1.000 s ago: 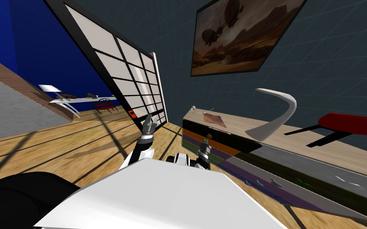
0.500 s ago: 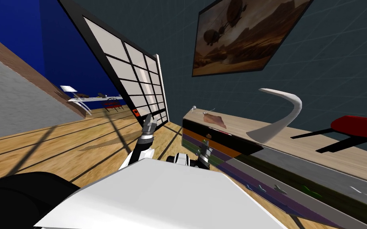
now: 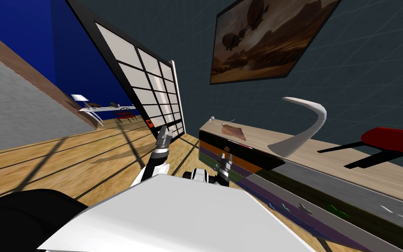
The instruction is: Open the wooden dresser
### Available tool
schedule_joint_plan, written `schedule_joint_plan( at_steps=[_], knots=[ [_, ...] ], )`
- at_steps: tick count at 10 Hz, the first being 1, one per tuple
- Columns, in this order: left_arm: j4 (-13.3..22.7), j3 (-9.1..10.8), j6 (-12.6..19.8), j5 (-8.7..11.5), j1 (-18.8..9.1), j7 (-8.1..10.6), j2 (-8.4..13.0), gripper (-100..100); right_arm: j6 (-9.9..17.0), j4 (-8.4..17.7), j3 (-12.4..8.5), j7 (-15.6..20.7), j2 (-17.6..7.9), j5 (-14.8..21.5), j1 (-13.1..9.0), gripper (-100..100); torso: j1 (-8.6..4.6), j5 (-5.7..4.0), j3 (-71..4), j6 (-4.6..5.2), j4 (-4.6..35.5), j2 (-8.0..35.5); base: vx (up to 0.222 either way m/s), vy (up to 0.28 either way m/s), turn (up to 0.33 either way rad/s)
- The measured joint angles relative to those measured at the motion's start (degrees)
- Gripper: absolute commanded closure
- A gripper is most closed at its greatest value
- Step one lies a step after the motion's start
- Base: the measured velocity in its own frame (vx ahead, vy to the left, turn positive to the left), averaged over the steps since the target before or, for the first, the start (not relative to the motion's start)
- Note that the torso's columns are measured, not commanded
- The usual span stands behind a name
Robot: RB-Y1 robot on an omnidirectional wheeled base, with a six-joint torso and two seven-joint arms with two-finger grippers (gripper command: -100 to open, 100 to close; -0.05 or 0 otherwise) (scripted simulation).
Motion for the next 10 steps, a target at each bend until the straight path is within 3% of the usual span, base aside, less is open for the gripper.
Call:
schedule_joint_plan(
  at_steps=[10],
  knots=[
    [0.0,0.00,0.0,0.0,0.0,0.00,0.0,0,-10.8,-3.8,1.4,4.5,-0.1,-3.0,-0.9,-100,0.06,0.02,0.0,0.00,0.0,0.0,-0.017,-0.073,0.030]
  ],
)
